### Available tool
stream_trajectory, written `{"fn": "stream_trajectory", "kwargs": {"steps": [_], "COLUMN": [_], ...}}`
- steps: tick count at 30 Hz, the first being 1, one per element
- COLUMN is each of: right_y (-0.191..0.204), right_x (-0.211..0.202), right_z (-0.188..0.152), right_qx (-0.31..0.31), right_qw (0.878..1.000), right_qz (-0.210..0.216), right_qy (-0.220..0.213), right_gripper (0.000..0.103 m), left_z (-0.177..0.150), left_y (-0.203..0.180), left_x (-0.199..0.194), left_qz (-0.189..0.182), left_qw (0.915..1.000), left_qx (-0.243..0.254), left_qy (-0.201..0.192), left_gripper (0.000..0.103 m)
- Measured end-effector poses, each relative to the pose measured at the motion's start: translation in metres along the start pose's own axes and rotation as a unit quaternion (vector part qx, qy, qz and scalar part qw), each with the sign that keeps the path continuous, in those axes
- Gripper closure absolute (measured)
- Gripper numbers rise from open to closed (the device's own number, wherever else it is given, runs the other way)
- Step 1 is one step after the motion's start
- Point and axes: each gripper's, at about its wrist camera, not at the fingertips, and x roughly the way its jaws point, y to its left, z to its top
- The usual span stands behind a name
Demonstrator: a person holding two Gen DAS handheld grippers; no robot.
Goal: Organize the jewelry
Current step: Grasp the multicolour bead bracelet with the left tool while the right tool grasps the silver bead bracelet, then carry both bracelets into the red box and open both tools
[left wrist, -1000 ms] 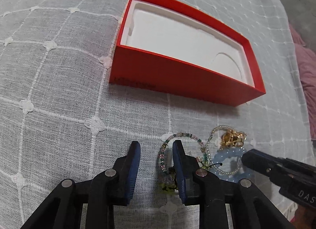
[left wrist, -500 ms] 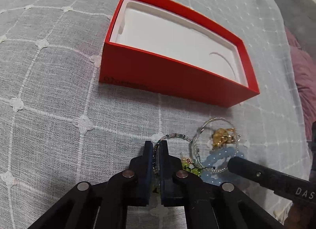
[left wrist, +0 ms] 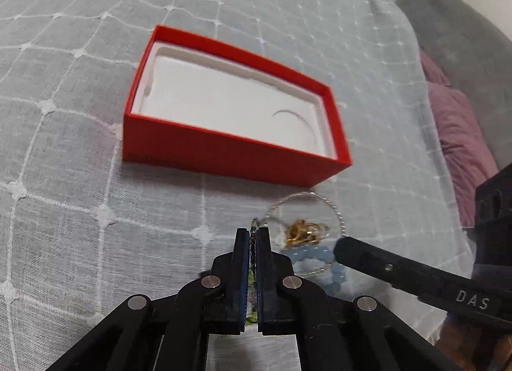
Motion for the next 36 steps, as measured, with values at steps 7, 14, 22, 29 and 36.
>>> {"fn": "stream_trajectory", "kwargs": {"steps": [7, 14, 22, 29, 36], "right_y": [0.010, 0.021, 0.035, 0.042, 0.038], "right_x": [-0.020, -0.035, -0.040, -0.032, -0.014], "right_z": [0.005, 0.009, 0.031, 0.056, 0.074], "right_qx": [-0.017, -0.033, -0.053, -0.067, -0.075], "right_qw": [0.999, 0.996, 0.993, 0.992, 0.993], "right_qz": [0.034, 0.060, 0.067, 0.045, 0.011], "right_qy": [-0.035, -0.055, -0.078, -0.092, -0.089], "right_gripper": [0.095, 0.095, 0.095, 0.095, 0.095], "left_z": [0.006, 0.016, 0.041, 0.067, 0.080], "left_y": [-0.008, -0.011, -0.021, -0.019, 0.003], "left_x": [-0.017, -0.038, -0.049, -0.039, -0.006], "left_qz": [-0.031, -0.055, -0.061, -0.086, -0.118], "left_qw": [0.9993, 0.9975, 0.9953, 0.9932, 0.9913], "left_qx": [0.004, 0.004, 0.018, 0.001, -0.034], "left_qy": [-0.019, -0.044, -0.073, -0.078, -0.048], "left_gripper": [0.103, 0.103, 0.103, 0.103, 0.103]}}
